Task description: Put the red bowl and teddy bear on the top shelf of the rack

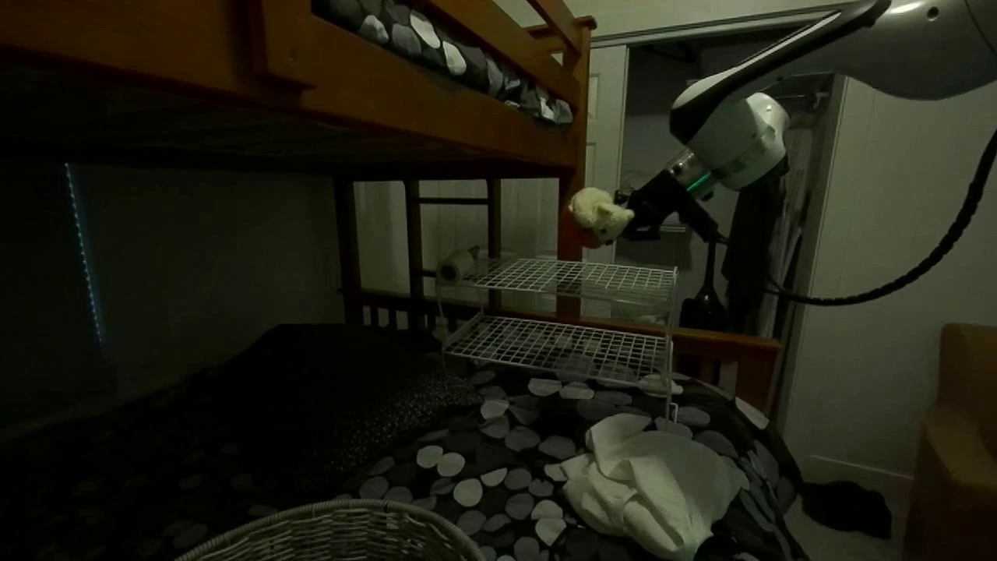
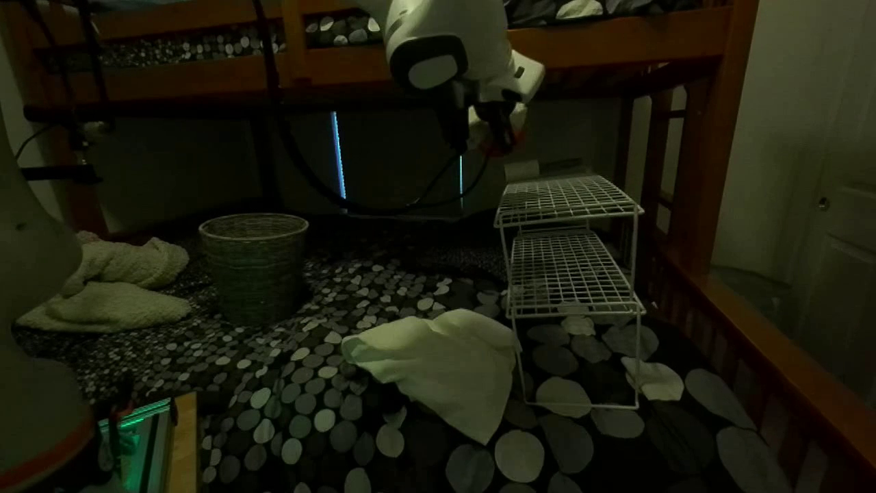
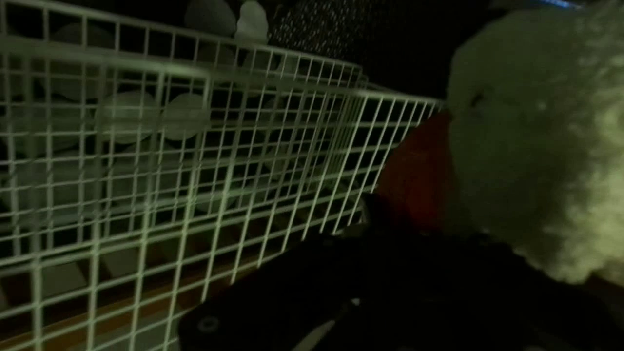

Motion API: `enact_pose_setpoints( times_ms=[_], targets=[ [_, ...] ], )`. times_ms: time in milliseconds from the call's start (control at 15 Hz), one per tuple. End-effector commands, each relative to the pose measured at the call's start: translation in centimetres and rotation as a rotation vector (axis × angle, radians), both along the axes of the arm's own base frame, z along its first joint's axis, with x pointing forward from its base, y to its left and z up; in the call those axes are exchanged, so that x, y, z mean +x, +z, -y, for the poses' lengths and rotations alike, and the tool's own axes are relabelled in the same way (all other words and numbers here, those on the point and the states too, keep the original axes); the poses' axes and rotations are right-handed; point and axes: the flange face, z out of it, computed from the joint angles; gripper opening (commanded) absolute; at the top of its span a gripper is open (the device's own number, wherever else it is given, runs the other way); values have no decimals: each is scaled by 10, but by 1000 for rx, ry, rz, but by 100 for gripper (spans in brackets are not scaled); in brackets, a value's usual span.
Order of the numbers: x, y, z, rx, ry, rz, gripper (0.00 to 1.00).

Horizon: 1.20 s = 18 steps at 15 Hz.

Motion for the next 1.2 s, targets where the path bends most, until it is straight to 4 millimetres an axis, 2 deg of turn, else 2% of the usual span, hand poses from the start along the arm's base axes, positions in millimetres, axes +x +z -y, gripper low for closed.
enact_pose_setpoints(
  times_ms=[0,67,133,200,267,400,600,733,933,1000,1133],
  targets=[
    [5,38,74,50,-201,-12,1],
    [2,26,58,24,-122,-4,4],
    [2,35,77,30,-168,3,4],
    [2,39,87,35,-190,6,1],
    [8,31,89,2,-208,-46,1],
    [14,25,115,-112,-289,-97,1],
    [25,33,133,-199,-333,-245,1],
    [36,38,131,-178,-298,-301,1],
    [53,43,111,-108,-216,-344,1],
    [56,39,103,-109,-181,-395,1],
    [70,32,94,-143,-221,-407,1]
  ],
)
